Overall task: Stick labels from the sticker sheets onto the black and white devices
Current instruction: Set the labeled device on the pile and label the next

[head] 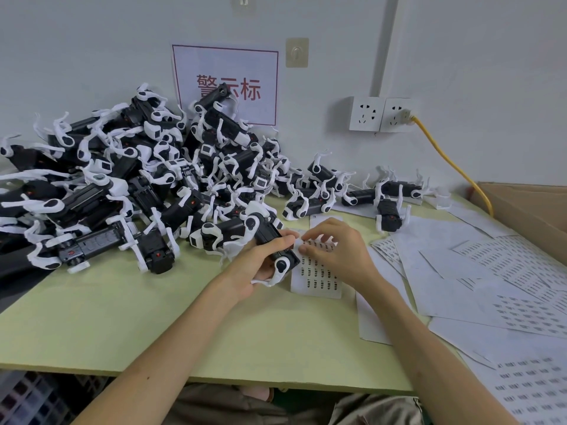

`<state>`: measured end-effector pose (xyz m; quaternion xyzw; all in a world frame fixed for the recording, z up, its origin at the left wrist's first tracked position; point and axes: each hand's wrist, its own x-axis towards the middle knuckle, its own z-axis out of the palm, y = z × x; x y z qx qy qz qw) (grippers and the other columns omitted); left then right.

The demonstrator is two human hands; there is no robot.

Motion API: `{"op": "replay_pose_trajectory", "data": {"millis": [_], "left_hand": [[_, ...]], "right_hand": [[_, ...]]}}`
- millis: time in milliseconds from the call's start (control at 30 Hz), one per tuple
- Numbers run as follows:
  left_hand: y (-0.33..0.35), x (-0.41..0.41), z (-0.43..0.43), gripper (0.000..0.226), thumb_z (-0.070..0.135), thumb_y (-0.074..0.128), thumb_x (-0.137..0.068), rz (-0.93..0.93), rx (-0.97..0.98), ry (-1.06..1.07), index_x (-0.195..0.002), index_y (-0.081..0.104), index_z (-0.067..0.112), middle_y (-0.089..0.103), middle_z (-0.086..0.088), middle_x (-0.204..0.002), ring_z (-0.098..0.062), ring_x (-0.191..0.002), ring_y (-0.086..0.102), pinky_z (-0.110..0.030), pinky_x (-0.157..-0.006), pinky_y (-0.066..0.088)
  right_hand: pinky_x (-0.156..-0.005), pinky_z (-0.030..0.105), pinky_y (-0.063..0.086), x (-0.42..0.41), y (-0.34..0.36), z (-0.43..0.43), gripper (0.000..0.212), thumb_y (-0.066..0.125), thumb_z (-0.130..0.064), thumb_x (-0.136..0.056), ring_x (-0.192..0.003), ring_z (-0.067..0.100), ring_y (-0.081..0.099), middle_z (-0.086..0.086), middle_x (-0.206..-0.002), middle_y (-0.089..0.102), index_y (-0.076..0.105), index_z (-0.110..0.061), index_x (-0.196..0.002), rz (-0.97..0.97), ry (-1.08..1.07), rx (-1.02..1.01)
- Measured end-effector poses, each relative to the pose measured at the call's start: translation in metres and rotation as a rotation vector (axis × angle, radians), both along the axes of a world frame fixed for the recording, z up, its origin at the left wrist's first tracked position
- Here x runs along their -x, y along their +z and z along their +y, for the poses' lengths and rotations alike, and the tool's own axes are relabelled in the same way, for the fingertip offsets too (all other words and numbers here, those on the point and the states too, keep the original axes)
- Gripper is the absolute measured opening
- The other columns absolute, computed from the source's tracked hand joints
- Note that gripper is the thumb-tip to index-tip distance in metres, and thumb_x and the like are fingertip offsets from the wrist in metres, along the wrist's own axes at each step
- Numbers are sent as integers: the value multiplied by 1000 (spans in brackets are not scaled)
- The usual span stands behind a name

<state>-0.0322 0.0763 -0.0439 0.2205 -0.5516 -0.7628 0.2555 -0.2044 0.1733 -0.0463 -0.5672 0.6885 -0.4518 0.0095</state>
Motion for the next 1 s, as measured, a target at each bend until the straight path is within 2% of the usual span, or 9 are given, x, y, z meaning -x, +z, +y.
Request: {"op": "replay_pose_trajectory", "data": {"millis": [100,267,400,533,600,733,833,900,1000], "left_hand": [[-1,1,-1,38,28,79,-74,10,-18,-6,-109,74,16,70,-13,-113,-27,-102,65,-39,-89,52],[-2,1,-1,28,27,79,-73,15,-8,-24,-100,79,22,69,-11,-114,-24,-102,63,-32,-80,55],[-3,0,0,31,26,78,-75,-14,69,-59,-106,77,26,72,-13,-109,-24,-100,66,-35,-85,54],[-3,0,1,32,22,76,-78,-10,142,-98,-110,74,26,74,-11,-121,-20,-107,70,-36,-93,53],[-3,1,1,30,18,75,-79,11,147,-123,-108,73,25,74,-7,-121,-18,-107,70,-31,-90,55],[-5,2,0,54,19,78,-76,-8,150,-115,-127,61,10,70,-12,-129,-24,-113,65,-42,-102,47],[-3,1,1,54,27,84,-66,13,141,-117,-116,67,15,73,-8,-120,-22,-106,66,-40,-96,49],[-2,1,1,45,29,85,-63,23,120,-108,-105,71,22,74,-5,-110,-20,-99,66,-38,-91,51],[-4,2,-1,37,30,87,-60,5,77,-52,-95,75,27,72,-2,-96,-18,-87,65,-31,-80,52]], "right_hand": [[-69,8,40,-1,0,0,11,87,-27,-80,-83,2,60,-11,-88,69,79,-26,-87,-34,3,36],[-65,10,47,-2,0,1,3,83,-23,-84,-79,1,66,-15,-81,72,80,-21,-85,-36,-23,58],[-67,16,51,-1,0,2,6,80,-20,-87,-76,2,68,-14,-80,73,79,-19,-81,-65,-40,77],[-65,13,48,-1,0,3,11,77,-17,-89,-73,3,69,-14,-76,73,79,-19,-78,-108,-47,91],[-67,20,53,0,1,2,12,74,-16,-90,-72,5,69,-12,-77,74,79,-19,-80,-143,-43,83],[-74,41,61,1,4,2,14,71,-14,-92,-76,14,71,-9,-80,76,80,-18,-83,-255,-14,74],[-77,50,61,2,5,1,16,69,-11,-92,-80,20,72,-7,-81,76,79,-18,-81,-313,-19,76],[-75,46,62,4,5,1,17,68,-10,-92,-78,17,72,-6,-79,75,78,-18,-80,-342,-41,97],[-66,28,57,7,7,2,18,67,-8,-94,-66,9,68,-4,-71,74,77,-19,-84,-453,-73,167]]}}
